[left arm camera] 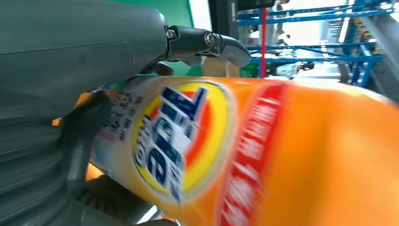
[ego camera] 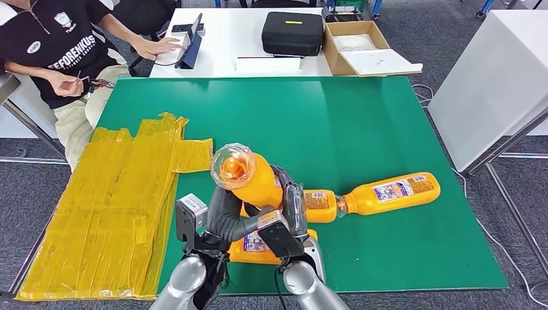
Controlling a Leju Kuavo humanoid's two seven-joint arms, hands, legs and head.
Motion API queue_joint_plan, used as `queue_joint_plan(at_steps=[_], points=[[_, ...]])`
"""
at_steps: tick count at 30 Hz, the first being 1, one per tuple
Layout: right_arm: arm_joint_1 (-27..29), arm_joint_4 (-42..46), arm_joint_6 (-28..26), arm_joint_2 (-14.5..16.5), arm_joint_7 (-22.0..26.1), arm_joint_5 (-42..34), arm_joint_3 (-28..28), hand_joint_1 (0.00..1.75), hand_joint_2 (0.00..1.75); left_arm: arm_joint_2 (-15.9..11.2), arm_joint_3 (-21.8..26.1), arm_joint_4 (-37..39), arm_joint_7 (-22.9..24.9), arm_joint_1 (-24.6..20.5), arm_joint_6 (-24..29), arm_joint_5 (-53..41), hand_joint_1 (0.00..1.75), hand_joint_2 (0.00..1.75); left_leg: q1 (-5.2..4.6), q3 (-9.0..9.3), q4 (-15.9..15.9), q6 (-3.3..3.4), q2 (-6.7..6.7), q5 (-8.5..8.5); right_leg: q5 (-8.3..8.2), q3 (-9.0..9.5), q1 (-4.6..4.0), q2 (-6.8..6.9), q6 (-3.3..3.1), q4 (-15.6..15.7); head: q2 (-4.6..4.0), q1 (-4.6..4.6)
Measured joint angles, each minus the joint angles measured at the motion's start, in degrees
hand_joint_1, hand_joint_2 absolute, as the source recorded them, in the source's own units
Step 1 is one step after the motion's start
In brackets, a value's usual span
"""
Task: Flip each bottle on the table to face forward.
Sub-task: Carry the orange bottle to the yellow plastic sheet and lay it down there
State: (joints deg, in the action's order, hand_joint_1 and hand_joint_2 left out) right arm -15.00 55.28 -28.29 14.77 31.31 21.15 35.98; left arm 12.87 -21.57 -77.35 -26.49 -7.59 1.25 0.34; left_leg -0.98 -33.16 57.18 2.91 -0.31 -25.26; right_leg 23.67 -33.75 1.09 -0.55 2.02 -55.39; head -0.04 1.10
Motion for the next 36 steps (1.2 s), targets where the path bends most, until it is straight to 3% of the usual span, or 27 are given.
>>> queue_joint_plan(at_steps=[12,36], points=[[-0.71,-1.55,-0.63,-0.05,-0.32,0.21,-0.17,1.75,1.75,-0.03,0.92,-4.94,-0.77,1.57,0.3,-0.43,0.0,1.75,-0.01,0.0,0.0,0.0,0.0,0.0,0.0,0.0,0.0,0.0,0.0,0.01,-0.01,-0.01],[-4.81,-9.48,-0.99,3.28,-1.41,4.72,0.75,1.75,1.75,-0.24,1.97,-3.07,-0.49,-0.42,-0.2,1.21,0.0,1.75,0.0,0.0,0.0,0.0,0.03,0.0,0.0,-0.03,0.0,-0.01,0.0,0.0,-0.01,0.01]])
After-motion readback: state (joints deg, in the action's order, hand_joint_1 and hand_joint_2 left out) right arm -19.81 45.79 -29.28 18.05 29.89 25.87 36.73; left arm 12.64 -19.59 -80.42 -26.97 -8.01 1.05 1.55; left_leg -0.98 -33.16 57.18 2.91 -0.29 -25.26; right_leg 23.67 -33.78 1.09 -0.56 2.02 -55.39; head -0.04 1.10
